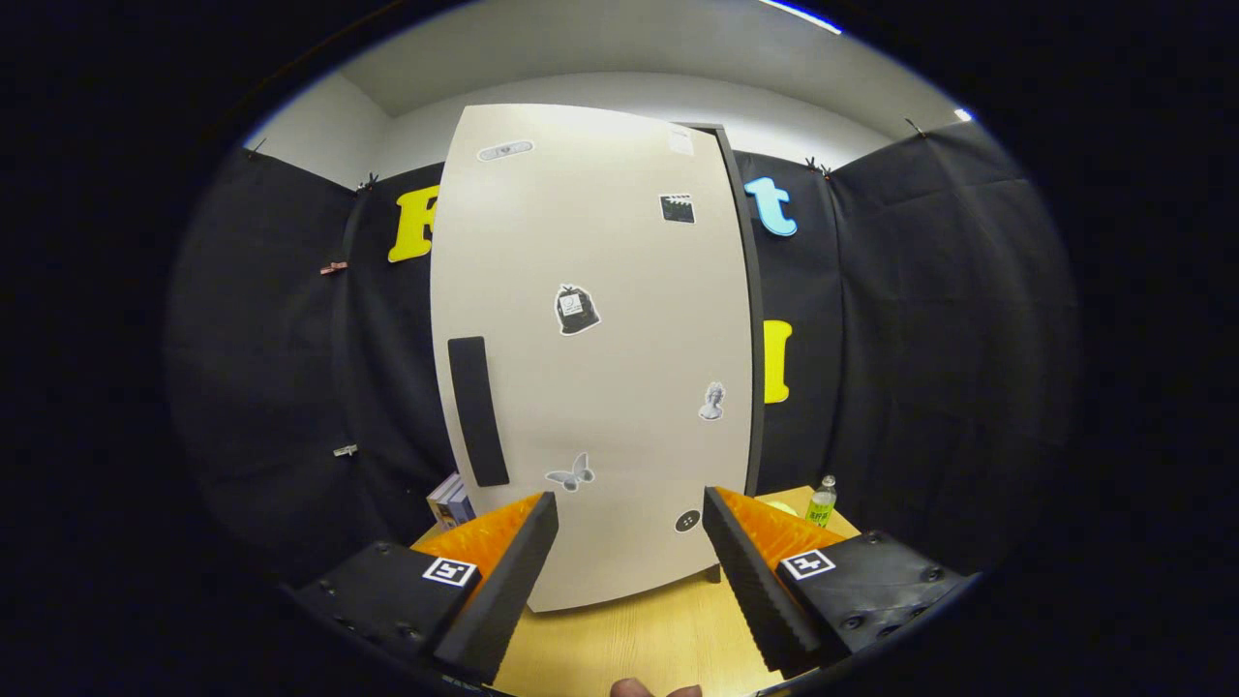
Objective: Open the shoe cabinet door, grab the shoes and put them into the shoe cabinet, then close the shoe cabinet door.
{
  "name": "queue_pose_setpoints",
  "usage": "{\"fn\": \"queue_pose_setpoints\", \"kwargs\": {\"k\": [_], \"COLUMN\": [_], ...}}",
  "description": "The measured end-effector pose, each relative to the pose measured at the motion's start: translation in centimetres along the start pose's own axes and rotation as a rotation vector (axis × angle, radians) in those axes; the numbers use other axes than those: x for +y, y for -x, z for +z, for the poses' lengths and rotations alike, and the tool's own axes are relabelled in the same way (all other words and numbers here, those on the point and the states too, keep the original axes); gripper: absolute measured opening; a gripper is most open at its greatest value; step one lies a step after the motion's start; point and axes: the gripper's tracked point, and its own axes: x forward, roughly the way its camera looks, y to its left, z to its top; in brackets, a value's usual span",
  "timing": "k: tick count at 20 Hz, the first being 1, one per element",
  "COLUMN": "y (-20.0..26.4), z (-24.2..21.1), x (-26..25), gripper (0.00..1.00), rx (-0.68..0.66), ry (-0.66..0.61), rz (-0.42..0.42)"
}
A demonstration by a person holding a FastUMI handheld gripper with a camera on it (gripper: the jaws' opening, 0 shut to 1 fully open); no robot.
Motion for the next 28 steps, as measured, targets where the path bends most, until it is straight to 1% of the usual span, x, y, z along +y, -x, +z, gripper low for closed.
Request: {"fn": "queue_pose_setpoints", "kwargs": {"k": [17, 28], "y": [0.5, 0.7], "z": [0.5, 1.3], "x": [-2.1, -2.4], "gripper": [0.98, 0.98], "rx": [-0.032, -0.056], "ry": [0.036, 0.056], "rz": [-0.052, -0.054]}}
